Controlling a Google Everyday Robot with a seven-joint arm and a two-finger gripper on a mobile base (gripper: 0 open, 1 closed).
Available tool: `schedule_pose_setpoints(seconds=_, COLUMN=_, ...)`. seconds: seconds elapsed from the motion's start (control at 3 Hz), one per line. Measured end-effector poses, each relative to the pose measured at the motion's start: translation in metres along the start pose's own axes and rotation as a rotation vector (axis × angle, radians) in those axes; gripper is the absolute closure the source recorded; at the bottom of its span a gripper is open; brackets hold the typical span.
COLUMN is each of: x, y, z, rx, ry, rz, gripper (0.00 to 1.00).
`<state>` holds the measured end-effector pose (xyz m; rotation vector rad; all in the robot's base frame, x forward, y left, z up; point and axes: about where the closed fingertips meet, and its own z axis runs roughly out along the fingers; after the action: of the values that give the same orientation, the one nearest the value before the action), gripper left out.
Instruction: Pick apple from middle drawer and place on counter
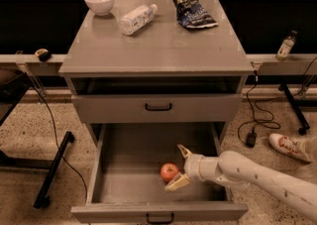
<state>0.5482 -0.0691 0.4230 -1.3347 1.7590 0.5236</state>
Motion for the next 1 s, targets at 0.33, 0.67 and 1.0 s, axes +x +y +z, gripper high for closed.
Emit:
schedule_pose_setpoints(seconds=0.33, x=0.007, y=0.005, z=0.015, rx=-0.02, ry=0.017, rz=-0.012, gripper=0.0)
schedule_pose_setpoints(seconds=0.67, x=0.018, y=0.014, z=0.02, rx=-0.042, ry=0.018, rz=0.004, gripper=0.0)
schedule_pose_setpoints(seconds=1.0, x=0.026, y=0.02, z=0.024, rx=-0.061, ry=0.015, rz=0.018, gripper=0.0)
